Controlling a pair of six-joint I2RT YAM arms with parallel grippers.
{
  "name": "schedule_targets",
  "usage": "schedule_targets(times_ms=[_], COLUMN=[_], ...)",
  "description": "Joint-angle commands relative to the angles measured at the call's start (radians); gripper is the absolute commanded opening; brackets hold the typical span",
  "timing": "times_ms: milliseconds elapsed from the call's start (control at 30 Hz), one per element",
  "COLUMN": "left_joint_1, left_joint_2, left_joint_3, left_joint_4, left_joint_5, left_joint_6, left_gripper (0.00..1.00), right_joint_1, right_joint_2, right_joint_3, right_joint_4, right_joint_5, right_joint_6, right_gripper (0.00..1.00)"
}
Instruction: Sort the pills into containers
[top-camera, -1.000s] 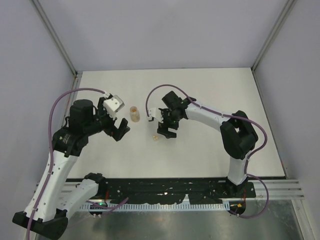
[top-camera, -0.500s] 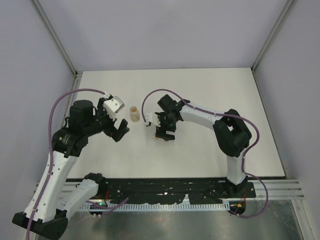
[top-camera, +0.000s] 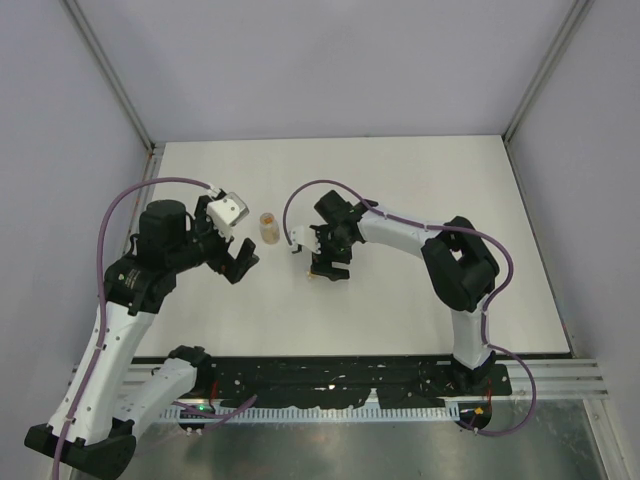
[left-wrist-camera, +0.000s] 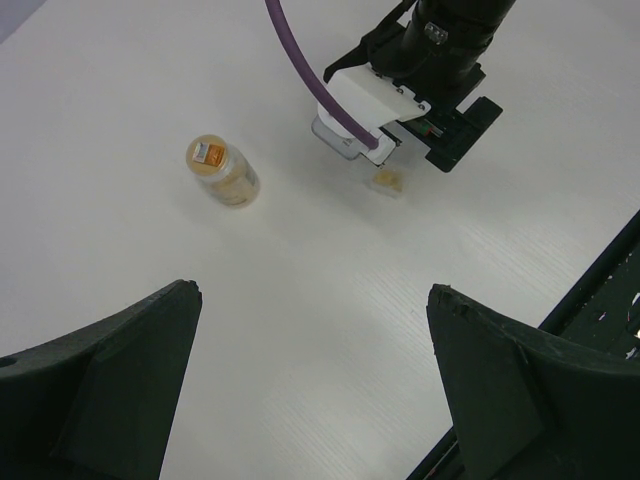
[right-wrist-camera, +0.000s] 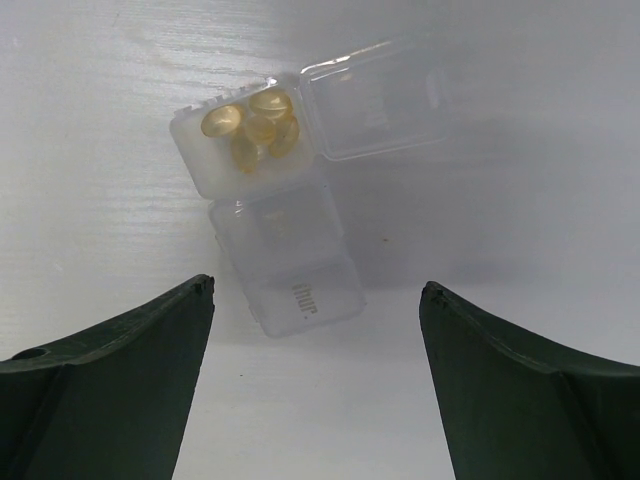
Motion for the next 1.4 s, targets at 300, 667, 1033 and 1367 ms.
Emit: schedule_targets(times_ms=[300,667,1033,1367], left_joint_1=[0.000,-0.001,0.000,0.000], left_joint_2=[0.001,0.010,0.010,0.002], left_joint_3=[0.022,0.026,0.022,0.011], left_joint_4=[0.003,0.009,0.003,0.007], left_joint_5=[0.001,0.008,0.005,0.004], left_joint_6=[0.005,0.002,0.011,0.010], left_gripper=[1.00,1.00,1.00,1.00], right_joint_1=[0.007,0.017,0.047,0.048], right_joint_2=[0.003,0.016,0.046,0.024], right_joint_3=[-0.009,0.006,0.009,-0.008], right_joint_4=[0.029,0.032,0.042,0.024], right_joint_5=[0.020,0.029,0.054,0.055], right_joint_6=[-0.027,-0.041,-0.053,-0.060], right_gripper=[0.86,0.85,0.82,0.65])
